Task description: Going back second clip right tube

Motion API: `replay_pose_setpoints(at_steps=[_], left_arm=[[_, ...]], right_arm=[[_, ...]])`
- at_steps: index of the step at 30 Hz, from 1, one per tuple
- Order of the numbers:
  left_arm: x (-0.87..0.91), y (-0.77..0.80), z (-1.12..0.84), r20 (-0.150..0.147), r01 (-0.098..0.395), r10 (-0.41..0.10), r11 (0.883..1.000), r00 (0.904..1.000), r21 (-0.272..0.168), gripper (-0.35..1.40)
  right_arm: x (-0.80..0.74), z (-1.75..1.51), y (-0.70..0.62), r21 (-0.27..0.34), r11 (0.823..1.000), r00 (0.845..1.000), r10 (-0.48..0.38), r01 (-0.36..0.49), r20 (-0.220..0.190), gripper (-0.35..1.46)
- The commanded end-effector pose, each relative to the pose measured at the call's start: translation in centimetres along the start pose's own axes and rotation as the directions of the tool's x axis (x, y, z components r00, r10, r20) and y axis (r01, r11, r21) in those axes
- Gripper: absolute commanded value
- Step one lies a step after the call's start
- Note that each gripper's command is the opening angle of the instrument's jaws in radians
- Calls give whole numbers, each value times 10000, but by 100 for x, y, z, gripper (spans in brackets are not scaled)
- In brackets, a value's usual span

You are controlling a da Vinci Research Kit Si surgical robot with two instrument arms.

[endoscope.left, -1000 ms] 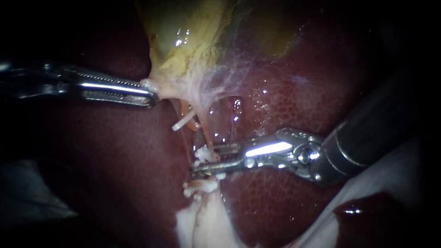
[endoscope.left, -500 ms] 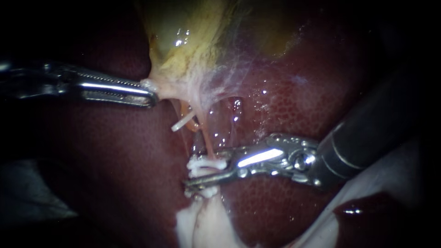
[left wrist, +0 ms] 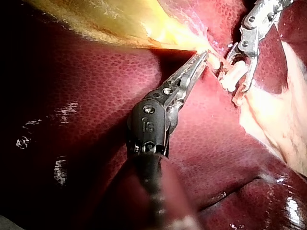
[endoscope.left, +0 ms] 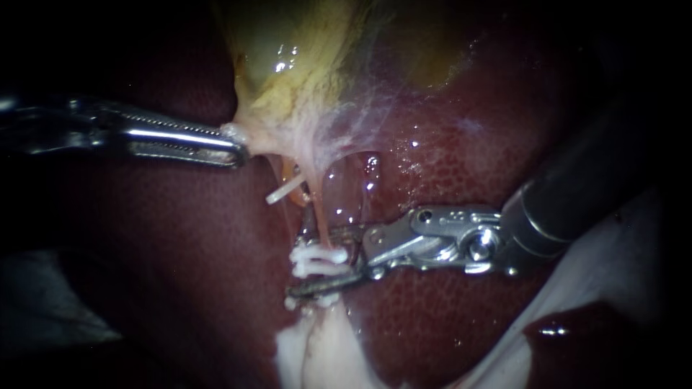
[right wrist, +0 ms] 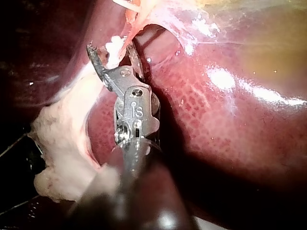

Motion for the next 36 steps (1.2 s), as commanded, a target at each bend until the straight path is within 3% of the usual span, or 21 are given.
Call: replay_pose_setpoints(at_steps=[1,3,8,14,16,19,21,24,28,32,36], left_arm=[[0,0,0,1,1,-1,10000,10000,-2,-35],[0,0,0,1,1,-1,10000,10000,-2,-35],[0,0,0,1,1,-1,10000,10000,-2,-35],[0,0,-1,2,0,0,10000,10000,-5,-35],[0,0,-2,3,0,0,10000,10000,-10,-35],[-1,0,-3,0,-2,2,10000,10000,8,-35],[-1,0,-4,1,-3,3,10000,10000,4,-35],[-1,0,-4,1,-4,4,10000,10000,2,-35],[-1,0,-5,2,-6,6,10000,10000,-2,-35],[-2,-1,-5,4,-8,8,10000,10000,-7,-35],[-2,-1,-6,4,-8,8,10000,10000,-10,-35]], right_arm=[[0,2,2,52,9992,9992,392,-392,26,46],[-3,2,6,46,9953,9953,969,-969,12,47],[-6,-3,14,-224,9902,9904,1374,-1377,-146,47],[-8,-11,15,-513,9888,9899,1384,-1398,-312,49],[-6,-19,11,-485,9943,9953,934,-946,-266,50],[-1,-38,2,-486,9986,9997,-195,187,-160,50],[6,-51,-5,-837,9926,9959,-894,879,-153,50],[20,-74,-18,-1336,9732,9821,-1885,1871,24,50],[33,-106,-40,-1654,9387,9531,-2966,3024,596,50],[40,-132,-59,-1757,9127,9288,-3549,3690,1071,50],[47,-150,-75,-1868,9032,9213,-3683,3864,1251,50]])
